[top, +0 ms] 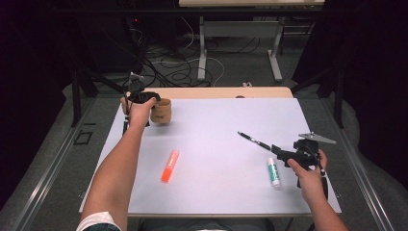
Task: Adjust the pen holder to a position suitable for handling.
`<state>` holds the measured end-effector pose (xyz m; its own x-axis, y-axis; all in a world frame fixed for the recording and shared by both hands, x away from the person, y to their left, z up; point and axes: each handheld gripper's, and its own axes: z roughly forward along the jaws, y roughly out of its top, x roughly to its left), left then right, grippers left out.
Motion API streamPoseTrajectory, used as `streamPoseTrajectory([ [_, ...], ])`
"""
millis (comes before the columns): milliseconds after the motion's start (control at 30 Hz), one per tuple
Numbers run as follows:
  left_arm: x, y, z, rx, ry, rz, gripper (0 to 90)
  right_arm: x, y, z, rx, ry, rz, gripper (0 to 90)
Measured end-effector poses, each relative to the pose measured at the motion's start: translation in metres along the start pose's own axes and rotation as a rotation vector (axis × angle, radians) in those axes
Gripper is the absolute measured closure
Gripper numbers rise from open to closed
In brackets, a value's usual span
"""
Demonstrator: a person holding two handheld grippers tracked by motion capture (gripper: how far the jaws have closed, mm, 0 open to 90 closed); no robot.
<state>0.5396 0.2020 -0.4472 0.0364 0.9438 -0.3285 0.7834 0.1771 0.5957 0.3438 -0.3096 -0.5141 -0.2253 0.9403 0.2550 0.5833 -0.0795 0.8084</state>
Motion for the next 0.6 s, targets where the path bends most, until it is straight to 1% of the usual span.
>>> streamPoseTrajectory([
  [33,-0.004,-0.002,-0.002,0.005,-0.007,0.001,56.2,-0.001,0.001,0.0,0.002,0.006,-0.007,3.6],
  [133,-0.018,-0.01,-0.006,0.021,-0.019,0.013,56.3,0.001,0.001,0.0,-0.004,0.016,0.006,3.6],
  [267,-0.036,-0.018,-0.009,0.041,-0.04,0.013,56.3,0.002,0.002,0.0,-0.008,0.021,0.009,3.7],
  [300,-0.041,-0.02,-0.008,0.044,-0.041,0.01,56.2,0.002,0.001,0.0,-0.007,0.023,0.013,3.8],
  [367,-0.049,-0.023,-0.008,0.048,-0.039,0.018,56.2,0.003,0.001,0.0,-0.004,0.029,0.015,3.9],
  [400,-0.054,-0.025,-0.007,0.044,-0.04,0.021,56.3,0.003,0.001,0.0,-0.005,0.032,0.003,3.9],
  [433,-0.058,-0.027,-0.006,0.047,-0.044,0.025,56.3,0.005,0.001,0.001,-0.003,0.03,0.009,3.9],
  [467,-0.063,-0.029,-0.005,0.05,-0.051,0.025,56.2,0.005,0.001,0.001,0.0,0.031,0.0,3.9],
  [600,-0.079,-0.038,0.0,0.066,-0.073,0.033,56.3,0.003,0.0,0.001,-0.003,0.028,0.011,4.1],
])
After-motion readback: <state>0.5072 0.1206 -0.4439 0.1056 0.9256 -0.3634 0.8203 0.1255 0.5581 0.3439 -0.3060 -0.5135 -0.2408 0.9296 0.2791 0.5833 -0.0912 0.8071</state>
